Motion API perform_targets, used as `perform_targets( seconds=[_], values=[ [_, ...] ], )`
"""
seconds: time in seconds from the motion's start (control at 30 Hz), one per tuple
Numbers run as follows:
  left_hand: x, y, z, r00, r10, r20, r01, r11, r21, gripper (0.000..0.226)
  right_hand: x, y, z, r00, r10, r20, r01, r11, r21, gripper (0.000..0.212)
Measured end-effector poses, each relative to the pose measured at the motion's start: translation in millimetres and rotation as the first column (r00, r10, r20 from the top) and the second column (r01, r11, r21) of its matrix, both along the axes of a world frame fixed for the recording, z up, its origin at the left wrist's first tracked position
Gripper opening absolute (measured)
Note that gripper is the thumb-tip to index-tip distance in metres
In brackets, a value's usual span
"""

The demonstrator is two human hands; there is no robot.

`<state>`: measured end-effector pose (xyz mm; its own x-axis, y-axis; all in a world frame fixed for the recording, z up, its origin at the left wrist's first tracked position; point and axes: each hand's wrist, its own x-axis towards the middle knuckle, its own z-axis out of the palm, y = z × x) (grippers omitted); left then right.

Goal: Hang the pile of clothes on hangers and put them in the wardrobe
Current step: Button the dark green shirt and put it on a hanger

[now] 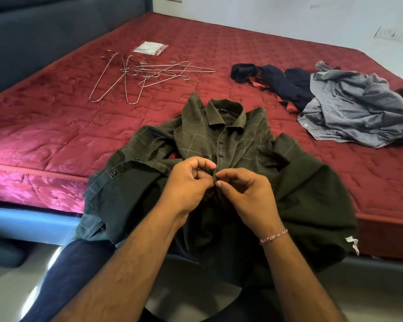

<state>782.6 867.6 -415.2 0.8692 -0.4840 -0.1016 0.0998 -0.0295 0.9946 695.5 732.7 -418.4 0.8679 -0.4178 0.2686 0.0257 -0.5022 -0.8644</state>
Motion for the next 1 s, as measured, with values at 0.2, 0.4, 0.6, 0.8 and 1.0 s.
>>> perform_targets(
  seconds=[0.2,0.4,0.6,0.8,1.0],
  values=[
    [-5,-2,-5,0.998,0.055,-0.028,-0.056,0.997,-0.053,0.023,3,9,-3,0.999,-0.047,0.019,0.049,0.996,-0.081,0.019],
    [-5,1,-5,1.000,0.012,-0.027,-0.015,0.991,-0.136,0.029,1,6,3,1.000,-0.006,-0.006,0.008,0.925,0.381,0.013],
    [-8,5,3,1.000,0.005,-0.019,-0.009,0.974,-0.225,0.027,0,6,5,0.994,-0.010,-0.113,0.040,0.962,0.268,0.020],
    [-7,33,-13,0.798,-0.177,0.575,0.053,0.973,0.226,0.038,-30,-11,17,0.986,0.036,-0.160,-0.092,0.928,-0.361,0.009],
    [-8,40,-41,0.517,-0.276,0.810,-0.053,0.934,0.353,0.016,-44,-22,31,0.951,-0.012,-0.309,-0.169,0.816,-0.552,0.009]
  ],
)
